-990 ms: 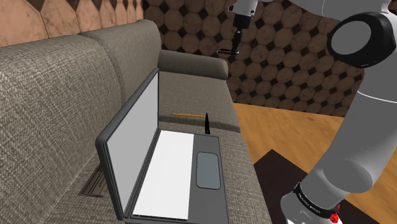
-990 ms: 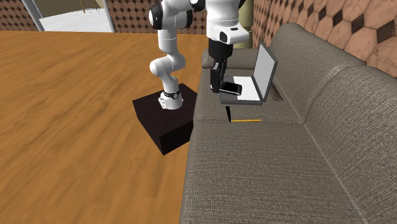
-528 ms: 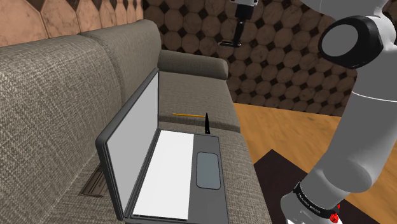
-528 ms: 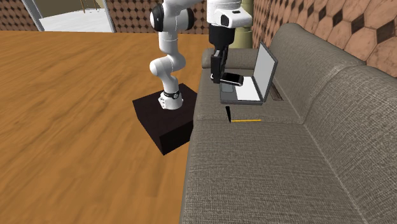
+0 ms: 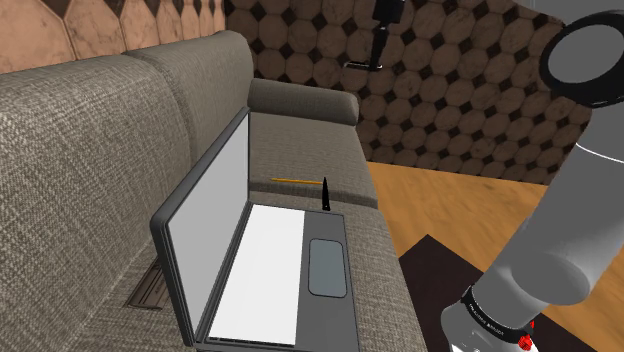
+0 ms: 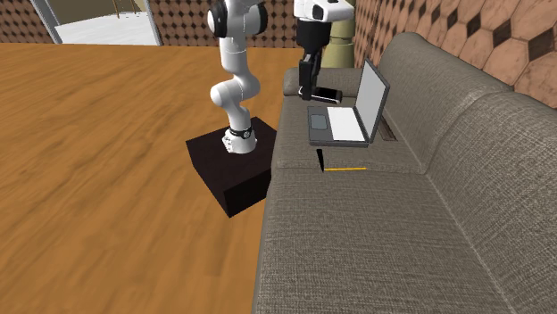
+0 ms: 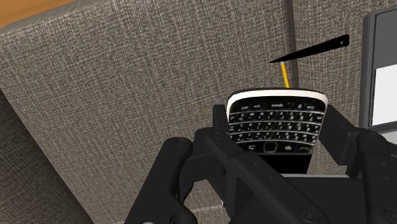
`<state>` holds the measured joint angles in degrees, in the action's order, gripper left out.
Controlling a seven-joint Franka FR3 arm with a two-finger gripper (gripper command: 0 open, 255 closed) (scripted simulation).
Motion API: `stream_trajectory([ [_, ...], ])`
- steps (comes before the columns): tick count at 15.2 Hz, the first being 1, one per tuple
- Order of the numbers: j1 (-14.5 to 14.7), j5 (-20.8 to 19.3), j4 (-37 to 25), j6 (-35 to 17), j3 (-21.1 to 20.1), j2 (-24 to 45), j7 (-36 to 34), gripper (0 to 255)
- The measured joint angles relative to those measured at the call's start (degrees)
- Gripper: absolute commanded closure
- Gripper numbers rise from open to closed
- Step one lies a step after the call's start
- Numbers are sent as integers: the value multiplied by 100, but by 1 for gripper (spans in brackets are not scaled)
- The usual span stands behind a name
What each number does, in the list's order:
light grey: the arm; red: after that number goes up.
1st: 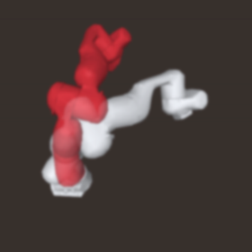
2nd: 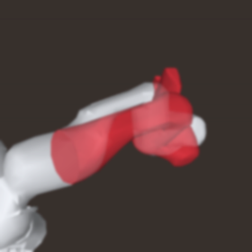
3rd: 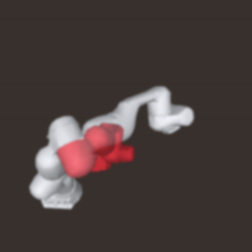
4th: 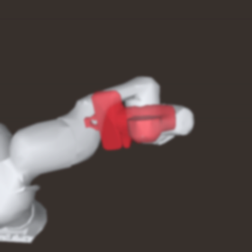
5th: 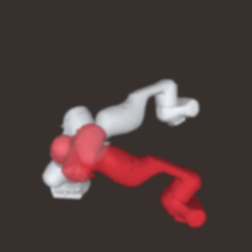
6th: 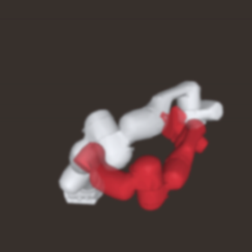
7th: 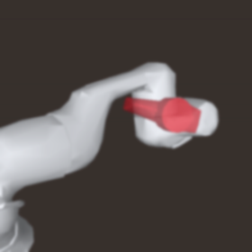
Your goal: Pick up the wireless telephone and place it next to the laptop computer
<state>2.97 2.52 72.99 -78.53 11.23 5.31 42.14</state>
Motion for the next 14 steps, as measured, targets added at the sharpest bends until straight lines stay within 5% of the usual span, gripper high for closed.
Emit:
stream_trajectory([
  [14, 800, -153, 2500, -354, -1017, -2197, -1774, 255],
])
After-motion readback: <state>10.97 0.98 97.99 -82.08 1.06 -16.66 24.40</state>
